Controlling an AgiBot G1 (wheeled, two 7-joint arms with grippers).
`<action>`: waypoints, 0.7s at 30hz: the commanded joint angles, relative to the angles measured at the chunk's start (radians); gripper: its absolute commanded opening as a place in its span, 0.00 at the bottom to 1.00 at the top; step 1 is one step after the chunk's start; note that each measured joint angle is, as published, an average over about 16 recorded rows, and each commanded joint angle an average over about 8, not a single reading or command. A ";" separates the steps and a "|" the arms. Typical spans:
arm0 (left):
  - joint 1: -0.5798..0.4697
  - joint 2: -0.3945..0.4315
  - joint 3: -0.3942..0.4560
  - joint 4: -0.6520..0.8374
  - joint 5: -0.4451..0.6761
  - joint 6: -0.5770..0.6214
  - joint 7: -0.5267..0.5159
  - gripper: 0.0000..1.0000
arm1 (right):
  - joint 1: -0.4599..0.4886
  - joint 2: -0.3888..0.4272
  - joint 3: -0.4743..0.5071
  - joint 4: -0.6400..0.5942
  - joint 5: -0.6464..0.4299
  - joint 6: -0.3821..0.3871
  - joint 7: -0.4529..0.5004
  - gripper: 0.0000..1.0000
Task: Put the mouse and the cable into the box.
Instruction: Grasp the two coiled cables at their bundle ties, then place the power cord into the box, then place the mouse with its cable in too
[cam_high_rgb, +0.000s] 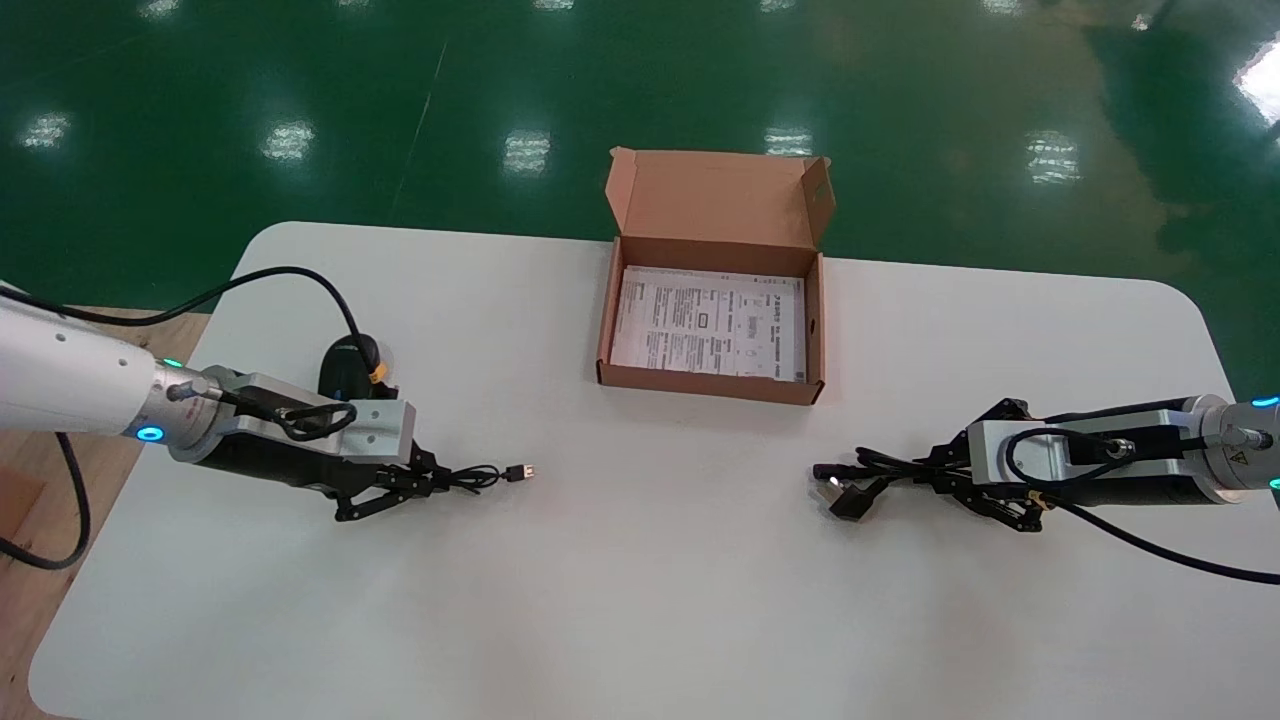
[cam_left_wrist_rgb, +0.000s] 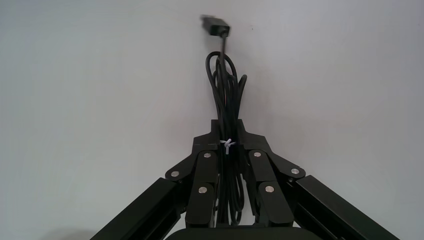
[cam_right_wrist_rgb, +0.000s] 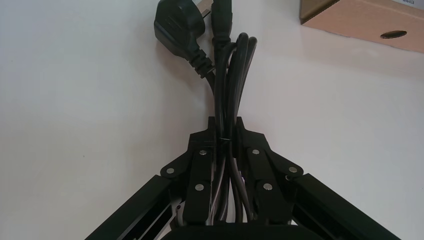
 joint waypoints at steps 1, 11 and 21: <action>0.005 0.003 0.001 0.002 0.002 -0.004 -0.002 0.00 | -0.004 -0.002 -0.001 0.000 -0.002 0.003 -0.001 0.00; -0.172 -0.110 -0.075 -0.077 -0.100 0.090 0.026 0.00 | 0.140 0.026 0.042 0.033 0.050 -0.025 0.037 0.00; -0.341 -0.127 -0.182 -0.188 -0.230 0.004 0.032 0.00 | 0.181 -0.162 0.081 0.008 0.093 0.200 0.013 0.00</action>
